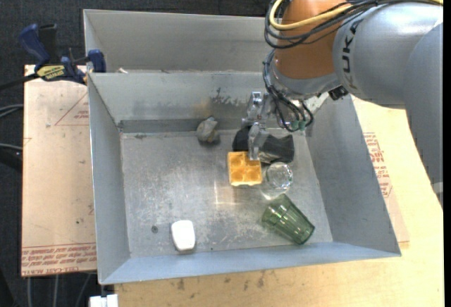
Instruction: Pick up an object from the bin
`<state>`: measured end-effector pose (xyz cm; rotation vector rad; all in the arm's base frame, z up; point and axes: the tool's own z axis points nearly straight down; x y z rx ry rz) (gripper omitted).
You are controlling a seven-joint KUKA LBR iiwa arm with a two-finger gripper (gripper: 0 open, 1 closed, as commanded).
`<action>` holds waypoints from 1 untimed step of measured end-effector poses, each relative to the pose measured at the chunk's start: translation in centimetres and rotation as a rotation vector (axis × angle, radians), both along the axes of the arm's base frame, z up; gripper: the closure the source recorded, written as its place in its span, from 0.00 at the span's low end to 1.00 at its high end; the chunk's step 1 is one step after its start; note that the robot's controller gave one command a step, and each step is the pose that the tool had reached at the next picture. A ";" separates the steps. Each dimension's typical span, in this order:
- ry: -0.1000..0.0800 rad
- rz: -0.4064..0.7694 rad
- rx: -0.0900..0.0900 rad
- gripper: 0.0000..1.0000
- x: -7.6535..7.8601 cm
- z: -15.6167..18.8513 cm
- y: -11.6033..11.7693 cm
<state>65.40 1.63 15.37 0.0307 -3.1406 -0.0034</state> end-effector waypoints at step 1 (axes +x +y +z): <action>0.007 -0.003 -0.002 1.00 -0.2 4.4 0.1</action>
Offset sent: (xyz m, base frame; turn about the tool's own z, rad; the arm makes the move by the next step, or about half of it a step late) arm -0.0020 0.0011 0.0654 0.0085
